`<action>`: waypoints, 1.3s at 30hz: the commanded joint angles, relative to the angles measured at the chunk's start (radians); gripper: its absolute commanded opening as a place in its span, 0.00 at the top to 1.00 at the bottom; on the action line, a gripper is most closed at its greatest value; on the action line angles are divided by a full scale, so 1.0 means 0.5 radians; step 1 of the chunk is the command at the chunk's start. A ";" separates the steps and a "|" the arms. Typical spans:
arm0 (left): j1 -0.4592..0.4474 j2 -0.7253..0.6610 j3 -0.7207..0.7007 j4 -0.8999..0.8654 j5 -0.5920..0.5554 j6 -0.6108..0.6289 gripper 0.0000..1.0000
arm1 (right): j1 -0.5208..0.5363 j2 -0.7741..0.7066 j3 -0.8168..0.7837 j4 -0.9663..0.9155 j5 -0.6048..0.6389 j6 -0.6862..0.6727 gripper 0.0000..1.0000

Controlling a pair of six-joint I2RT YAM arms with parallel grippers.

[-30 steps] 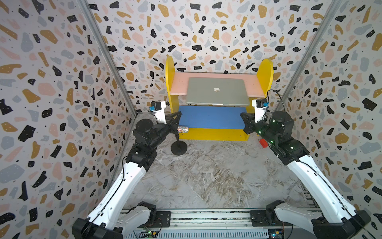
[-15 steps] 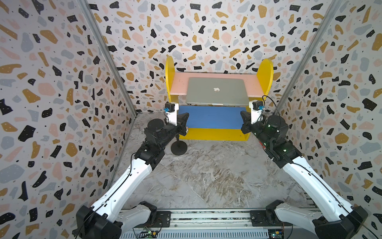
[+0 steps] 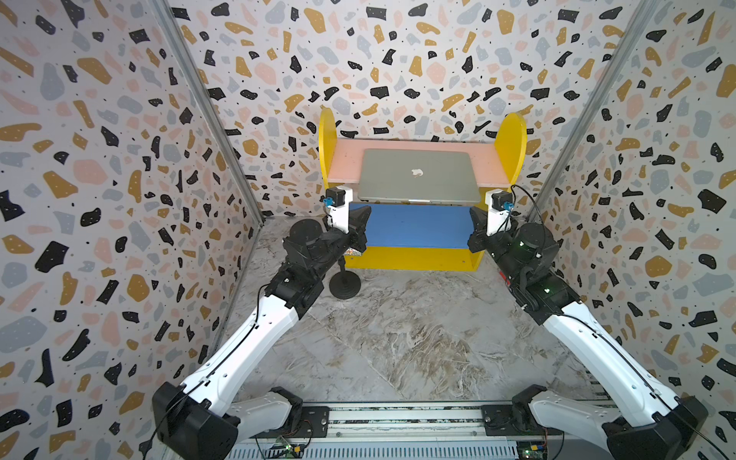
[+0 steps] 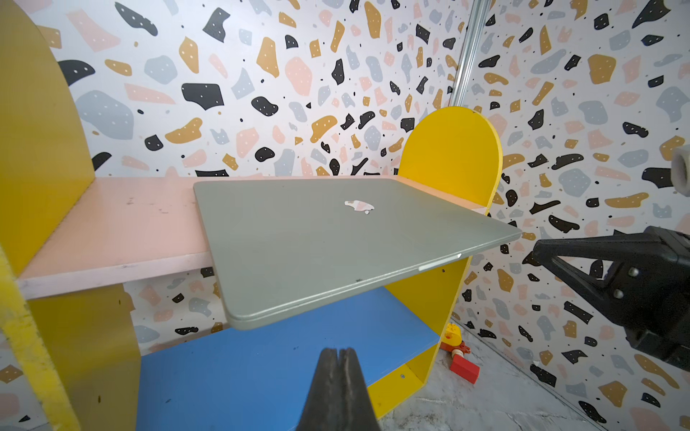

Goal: Close the laptop lid and set it aside
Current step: Place the laptop on the shelf.

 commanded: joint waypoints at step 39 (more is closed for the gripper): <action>-0.014 0.303 0.282 0.142 -0.091 0.101 1.00 | -0.032 0.220 0.165 0.282 0.041 -0.104 1.00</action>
